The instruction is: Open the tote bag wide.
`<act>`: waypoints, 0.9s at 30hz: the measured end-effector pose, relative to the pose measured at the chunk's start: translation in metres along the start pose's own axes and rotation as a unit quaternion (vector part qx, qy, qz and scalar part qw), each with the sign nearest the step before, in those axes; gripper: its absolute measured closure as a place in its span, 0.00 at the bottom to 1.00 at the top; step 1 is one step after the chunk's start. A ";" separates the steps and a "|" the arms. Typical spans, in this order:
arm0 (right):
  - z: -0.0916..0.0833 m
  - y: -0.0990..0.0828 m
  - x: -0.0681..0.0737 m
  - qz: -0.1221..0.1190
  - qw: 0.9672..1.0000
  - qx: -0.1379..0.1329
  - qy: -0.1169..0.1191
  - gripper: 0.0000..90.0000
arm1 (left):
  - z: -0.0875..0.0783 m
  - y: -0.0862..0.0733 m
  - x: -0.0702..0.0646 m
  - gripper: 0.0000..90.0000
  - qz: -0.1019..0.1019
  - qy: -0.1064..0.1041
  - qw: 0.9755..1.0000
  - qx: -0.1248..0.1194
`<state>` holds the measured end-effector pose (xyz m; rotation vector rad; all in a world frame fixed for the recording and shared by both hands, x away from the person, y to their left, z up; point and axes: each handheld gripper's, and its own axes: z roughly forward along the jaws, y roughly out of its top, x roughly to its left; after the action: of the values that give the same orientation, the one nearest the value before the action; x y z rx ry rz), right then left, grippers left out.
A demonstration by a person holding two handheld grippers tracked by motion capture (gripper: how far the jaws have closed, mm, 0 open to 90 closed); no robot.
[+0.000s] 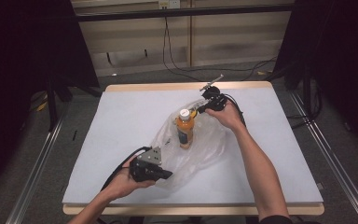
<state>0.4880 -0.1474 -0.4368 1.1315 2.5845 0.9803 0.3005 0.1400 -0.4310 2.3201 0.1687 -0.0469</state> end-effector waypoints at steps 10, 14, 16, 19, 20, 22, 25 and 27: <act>-0.026 -0.015 0.030 -0.031 0.997 -0.043 0.049 1.00 | -0.010 0.021 0.041 1.00 -0.036 0.074 0.996 -0.038; -0.020 -0.033 0.038 -0.041 0.997 -0.034 0.063 1.00 | 0.005 0.015 0.070 1.00 -0.065 0.108 0.992 -0.018; -0.016 -0.043 0.040 -0.045 0.996 -0.025 0.070 1.00 | 0.012 0.009 0.083 1.00 -0.080 0.126 0.989 -0.004; -0.012 -0.058 0.038 -0.038 0.996 -0.021 0.075 1.00 | 0.023 0.000 0.099 1.00 -0.100 0.141 0.985 0.027; -0.011 -0.062 0.037 -0.039 0.996 -0.018 0.072 1.00 | 0.027 -0.004 0.103 1.00 -0.108 0.144 0.983 0.031; -0.008 -0.070 0.037 -0.038 0.997 -0.012 0.071 1.00 | 0.030 -0.012 0.111 1.00 -0.103 0.147 0.982 0.061; -0.008 -0.081 0.037 -0.033 0.997 -0.010 0.066 1.00 | 0.032 -0.019 0.112 1.00 -0.131 0.147 0.980 0.030; -0.010 -0.088 0.036 -0.031 0.997 -0.013 0.066 1.00 | 0.027 -0.022 0.113 1.00 -0.133 0.161 0.977 0.036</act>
<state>0.4064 -0.1712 -0.4802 1.0061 2.6827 1.1070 0.4094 0.1476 -0.4756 2.3496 0.6506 0.1927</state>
